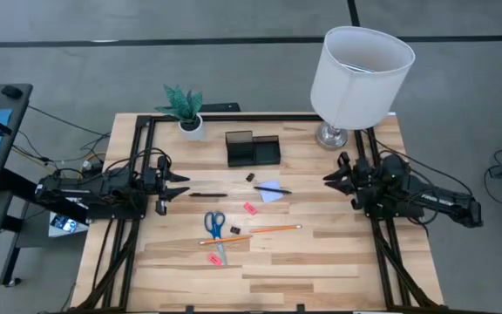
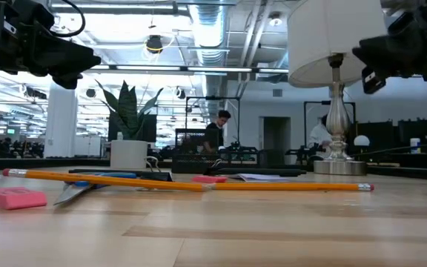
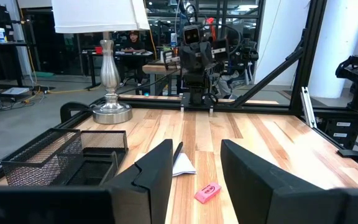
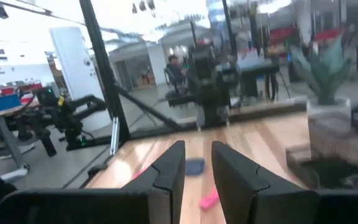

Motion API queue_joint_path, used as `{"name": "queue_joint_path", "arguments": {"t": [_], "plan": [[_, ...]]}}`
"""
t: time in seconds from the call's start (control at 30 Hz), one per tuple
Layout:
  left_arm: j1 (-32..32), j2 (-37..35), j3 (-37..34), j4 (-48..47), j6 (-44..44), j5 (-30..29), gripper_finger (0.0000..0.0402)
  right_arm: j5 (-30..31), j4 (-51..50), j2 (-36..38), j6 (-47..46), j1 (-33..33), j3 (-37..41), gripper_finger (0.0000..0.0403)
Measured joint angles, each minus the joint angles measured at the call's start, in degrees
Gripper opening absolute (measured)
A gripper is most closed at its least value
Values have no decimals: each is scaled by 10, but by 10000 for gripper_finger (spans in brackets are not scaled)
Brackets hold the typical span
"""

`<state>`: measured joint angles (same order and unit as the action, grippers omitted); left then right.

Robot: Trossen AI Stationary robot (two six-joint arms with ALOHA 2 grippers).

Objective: Pick and place office supplies into organizer
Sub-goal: Put the right black pen into the black desk organizer

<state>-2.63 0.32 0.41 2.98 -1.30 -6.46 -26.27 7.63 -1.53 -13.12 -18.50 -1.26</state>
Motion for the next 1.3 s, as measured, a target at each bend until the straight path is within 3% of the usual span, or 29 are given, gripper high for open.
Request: {"name": "queue_joint_path", "arguments": {"t": [0.33, 0.5, 0.57, 0.7, 0.9, 1.07, 1.3], "plan": [[0, 0, 0, 0, 0, 0, 128, 10, 31, 0, -1, 10, 0, 77], [0, 0, 0, 0, 0, 0, 128, 134, 29, 0, -17, 3, 0, 77], [0, 0, 0, 0, 0, 0, 128, 156, 11, 0, -9, -3, -1, 77], [0, 0, 0, 0, 0, 0, 128, 160, -80, -1, 11, -9, -1, 77], [0, 0, 0, 0, 0, 0, 128, 161, -82, -21, 88, 20, -2, 80], [0, 0, 0, 0, 0, 0, 128, 209, -91, -40, 116, 43, -2, 110], [0, 0, 0, 0, 0, 0, 128, 215, -91, -99, 92, 78, -2, 178]]}}
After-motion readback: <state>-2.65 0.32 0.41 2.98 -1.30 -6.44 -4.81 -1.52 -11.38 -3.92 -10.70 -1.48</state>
